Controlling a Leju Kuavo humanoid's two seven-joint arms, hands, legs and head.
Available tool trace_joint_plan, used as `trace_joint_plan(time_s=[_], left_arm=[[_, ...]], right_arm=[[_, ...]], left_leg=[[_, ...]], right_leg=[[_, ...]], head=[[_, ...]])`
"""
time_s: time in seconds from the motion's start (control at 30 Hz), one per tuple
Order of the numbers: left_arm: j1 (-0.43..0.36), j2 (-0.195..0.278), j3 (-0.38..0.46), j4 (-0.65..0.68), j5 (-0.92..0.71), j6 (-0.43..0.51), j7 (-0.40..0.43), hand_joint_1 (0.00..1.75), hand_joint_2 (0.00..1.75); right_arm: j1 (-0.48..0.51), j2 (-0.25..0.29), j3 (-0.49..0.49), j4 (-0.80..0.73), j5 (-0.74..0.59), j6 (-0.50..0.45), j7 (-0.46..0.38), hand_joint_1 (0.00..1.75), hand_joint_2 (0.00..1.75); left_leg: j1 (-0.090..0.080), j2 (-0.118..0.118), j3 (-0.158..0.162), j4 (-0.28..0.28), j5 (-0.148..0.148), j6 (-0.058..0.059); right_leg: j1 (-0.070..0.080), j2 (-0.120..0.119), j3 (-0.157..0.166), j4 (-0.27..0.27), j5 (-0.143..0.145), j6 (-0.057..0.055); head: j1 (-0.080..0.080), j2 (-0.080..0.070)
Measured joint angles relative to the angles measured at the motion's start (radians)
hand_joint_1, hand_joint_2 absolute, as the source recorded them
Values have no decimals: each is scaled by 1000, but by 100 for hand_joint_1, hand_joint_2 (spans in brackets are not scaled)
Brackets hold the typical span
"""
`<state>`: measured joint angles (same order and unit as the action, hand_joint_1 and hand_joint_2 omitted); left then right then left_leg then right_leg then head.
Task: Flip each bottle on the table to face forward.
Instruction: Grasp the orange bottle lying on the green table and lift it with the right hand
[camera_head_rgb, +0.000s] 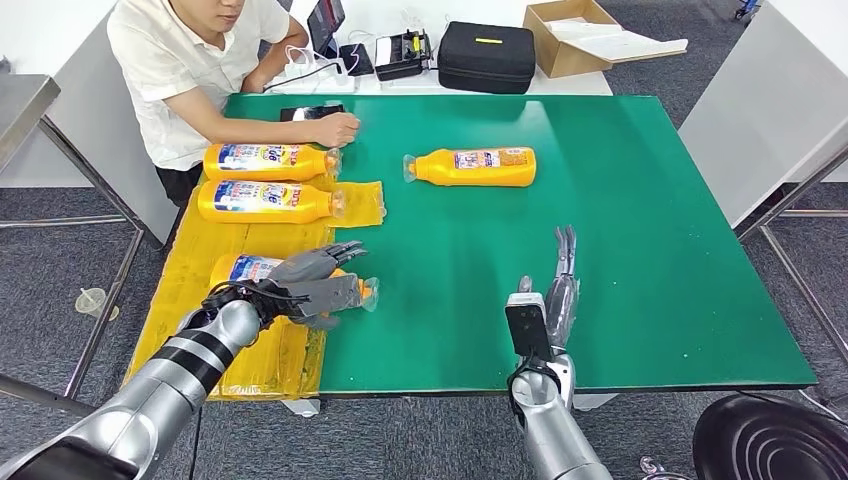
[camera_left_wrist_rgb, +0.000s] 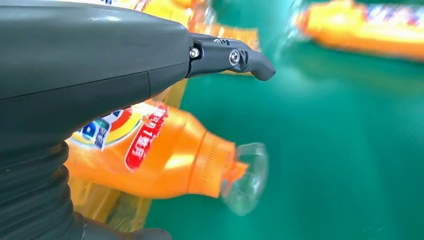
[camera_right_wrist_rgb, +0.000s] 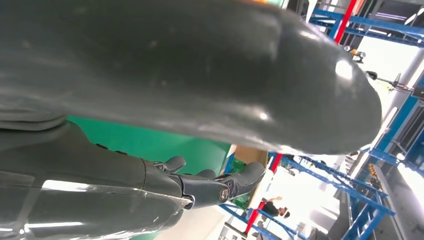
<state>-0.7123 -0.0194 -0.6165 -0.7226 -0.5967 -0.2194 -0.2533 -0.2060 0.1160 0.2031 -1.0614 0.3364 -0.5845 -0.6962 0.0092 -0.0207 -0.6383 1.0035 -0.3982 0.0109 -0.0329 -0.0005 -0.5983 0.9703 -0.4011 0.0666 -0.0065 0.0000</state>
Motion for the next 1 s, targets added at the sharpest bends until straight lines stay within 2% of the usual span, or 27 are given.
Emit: trace_joint_plan(time_s=[0.27, 0.5, 0.63, 0.7, 0.83, 1.0], left_arm=[[93, 31, -25, -246, 64, 82, 6, 0, 175], [187, 56, -51, -425, -5, 206, 11, 0, 175], [241, 67, -59, -497, -9, 223, 8, 0, 175], [271, 70, -57, -525, 8, 236, 0, 0, 175], [324, 52, -27, -550, 76, 289, -27, 0, 175], [355, 28, 6, -556, 119, 319, -45, 0, 175]], right_arm=[[2, -11, 4, 6, 3, -9, 0, 0, 0], [15, -22, 3, 6, 23, -16, 0, 0, 0], [21, -29, 0, 6, 94, -23, 4, 0, 175], [17, -39, -9, 10, 212, -26, 42, 0, 175], [-19, -70, -66, 34, 563, -30, 137, 0, 175], [-54, -92, -125, 59, 666, -30, 169, 0, 175]], left_leg=[[0, 0, 0, 0, 0, 0], [0, 0, 0, 0, 0, 0], [0, 0, 0, 0, 0, 0], [0, 0, 0, 0, 0, 0], [-1, 0, 0, 0, 0, 0], [-1, 0, 0, 0, 0, 0]], right_leg=[[0, 0, 0, 0, 0, 0], [0, 0, -1, 0, 0, 0], [0, 0, -1, 0, 0, 0], [0, 0, -1, 0, 0, 0], [0, 0, -1, 0, 0, 0], [0, 0, 0, 0, 0, 0]], head=[[0, 0], [0, 0], [0, 0], [0, 0], [0, 0], [0, 0]])
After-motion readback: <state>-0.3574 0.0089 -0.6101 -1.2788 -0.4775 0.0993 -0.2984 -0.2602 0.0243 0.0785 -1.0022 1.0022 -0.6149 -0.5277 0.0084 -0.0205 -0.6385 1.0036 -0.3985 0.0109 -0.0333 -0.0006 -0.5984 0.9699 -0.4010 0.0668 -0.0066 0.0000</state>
